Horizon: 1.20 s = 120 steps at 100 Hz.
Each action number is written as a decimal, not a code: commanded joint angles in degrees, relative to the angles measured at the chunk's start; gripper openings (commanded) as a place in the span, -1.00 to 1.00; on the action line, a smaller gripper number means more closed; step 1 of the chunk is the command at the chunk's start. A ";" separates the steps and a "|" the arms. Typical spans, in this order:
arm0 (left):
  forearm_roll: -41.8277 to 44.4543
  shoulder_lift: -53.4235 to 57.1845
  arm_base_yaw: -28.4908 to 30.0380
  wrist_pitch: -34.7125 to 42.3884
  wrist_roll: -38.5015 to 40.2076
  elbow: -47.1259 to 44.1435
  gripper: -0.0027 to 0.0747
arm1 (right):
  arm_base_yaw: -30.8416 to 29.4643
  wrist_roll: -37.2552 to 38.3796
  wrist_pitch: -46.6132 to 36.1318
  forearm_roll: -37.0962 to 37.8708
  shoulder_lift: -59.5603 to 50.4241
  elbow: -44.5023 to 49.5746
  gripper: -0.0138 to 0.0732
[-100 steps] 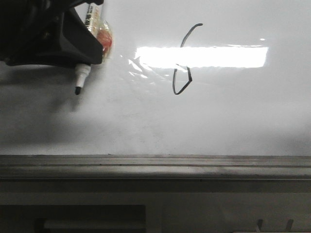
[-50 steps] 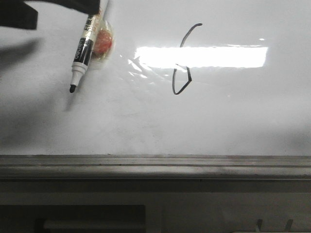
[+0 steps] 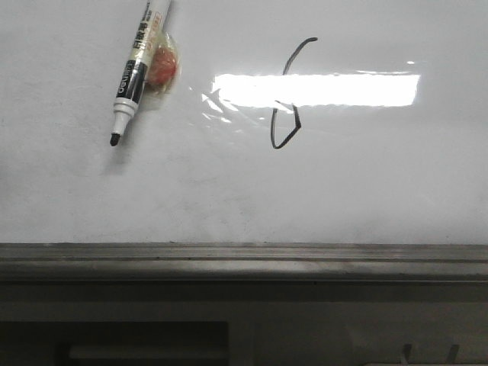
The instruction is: Write number 6 on whiteboard
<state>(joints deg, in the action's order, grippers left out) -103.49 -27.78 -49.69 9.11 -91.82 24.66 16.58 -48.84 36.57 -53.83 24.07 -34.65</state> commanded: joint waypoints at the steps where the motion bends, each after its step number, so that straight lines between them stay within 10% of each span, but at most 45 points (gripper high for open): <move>1: 1.22 3.65 -0.03 -4.30 -0.60 -1.51 -0.98 | -0.36 -0.39 -5.79 0.14 -5.17 1.31 -0.79; 52: 3.54 29.85 -0.03 -6.42 -0.60 -15.51 -0.98 | -0.36 -0.39 -13.14 1.59 -22.85 19.29 -0.79; 120: -2.48 29.10 -0.03 -4.05 -0.48 -15.67 -0.98 | -0.36 -0.39 -13.94 1.59 -22.85 20.81 -0.79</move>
<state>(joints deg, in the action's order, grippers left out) -105.00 0.20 -49.69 6.40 -92.18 7.38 16.50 -48.84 26.07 -50.58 0.53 -12.69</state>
